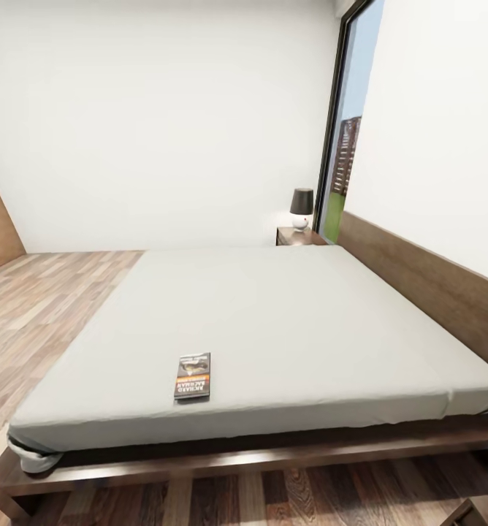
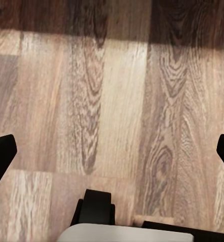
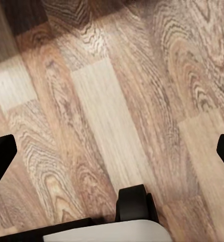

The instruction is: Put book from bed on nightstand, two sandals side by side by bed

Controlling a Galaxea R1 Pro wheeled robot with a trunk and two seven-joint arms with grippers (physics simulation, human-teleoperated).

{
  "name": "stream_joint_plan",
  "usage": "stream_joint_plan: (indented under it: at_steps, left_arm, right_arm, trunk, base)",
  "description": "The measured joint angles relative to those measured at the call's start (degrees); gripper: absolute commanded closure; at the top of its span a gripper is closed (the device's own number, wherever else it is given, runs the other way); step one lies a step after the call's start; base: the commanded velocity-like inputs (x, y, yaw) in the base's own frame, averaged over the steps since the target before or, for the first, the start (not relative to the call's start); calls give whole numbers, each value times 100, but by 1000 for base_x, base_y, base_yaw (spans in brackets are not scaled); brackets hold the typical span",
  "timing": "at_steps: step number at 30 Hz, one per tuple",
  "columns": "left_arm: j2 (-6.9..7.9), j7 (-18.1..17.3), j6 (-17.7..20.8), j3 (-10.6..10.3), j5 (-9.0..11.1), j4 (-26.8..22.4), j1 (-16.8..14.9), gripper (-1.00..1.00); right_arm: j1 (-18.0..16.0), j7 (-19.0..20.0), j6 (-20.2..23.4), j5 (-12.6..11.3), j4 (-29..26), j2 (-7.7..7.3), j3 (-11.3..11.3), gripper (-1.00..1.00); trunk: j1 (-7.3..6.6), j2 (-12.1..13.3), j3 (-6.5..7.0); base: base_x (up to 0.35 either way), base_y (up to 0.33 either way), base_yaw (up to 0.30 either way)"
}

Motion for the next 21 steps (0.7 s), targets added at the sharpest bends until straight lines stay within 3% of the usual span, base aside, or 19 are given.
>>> stream_joint_plan:
  at_steps: [21]
  left_arm:
    - [0,0,-4,1,0,0,0,-100]
  right_arm:
    - [0,0,0,0,-9,-8,-2,-100]
  trunk:
    - [-461,842,377]
  base:
    - [0,0,0]
